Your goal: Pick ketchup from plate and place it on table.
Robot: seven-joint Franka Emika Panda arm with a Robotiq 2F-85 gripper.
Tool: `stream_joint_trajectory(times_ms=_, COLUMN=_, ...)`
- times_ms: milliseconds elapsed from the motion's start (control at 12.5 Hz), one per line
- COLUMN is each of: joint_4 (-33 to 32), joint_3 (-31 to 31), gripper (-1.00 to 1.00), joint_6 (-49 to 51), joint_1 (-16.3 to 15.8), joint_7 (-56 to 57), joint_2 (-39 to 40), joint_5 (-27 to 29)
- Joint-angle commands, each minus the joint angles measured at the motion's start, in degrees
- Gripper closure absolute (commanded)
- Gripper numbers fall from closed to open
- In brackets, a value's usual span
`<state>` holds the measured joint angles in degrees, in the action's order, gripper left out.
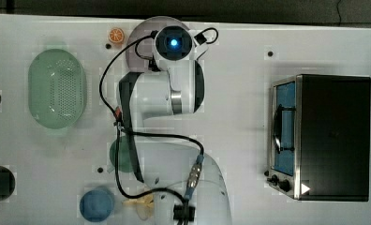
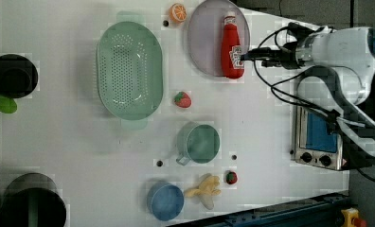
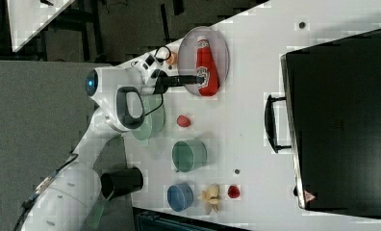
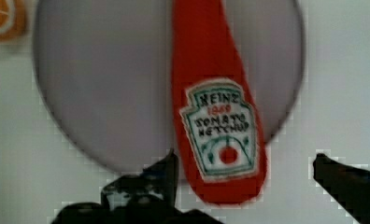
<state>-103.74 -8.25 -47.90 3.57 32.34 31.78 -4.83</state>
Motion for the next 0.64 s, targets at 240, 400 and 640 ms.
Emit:
stream_joint_trajectory(times_ms=240, joint_4=0.5, joint_3=0.4, gripper=-1.00, joint_6=-6.2, joint_1=-0.4, joint_7=3.5, joint_2=5.1, joint_5=-1.3)
stream_joint_trajectory(times_ms=400, joint_4=0.5, joint_3=0.4, gripper=-1.00, joint_6=-9.2, joint_1=-0.5, joint_7=3.5, joint_2=7.4, joint_5=-1.3)
stream_joint_trajectory(times_ms=640, joint_4=0.6, joint_3=0.5, gripper=-1.00, joint_6=-13.0, joint_1=-0.6, joint_7=3.5, joint_2=10.1, joint_5=-1.3)
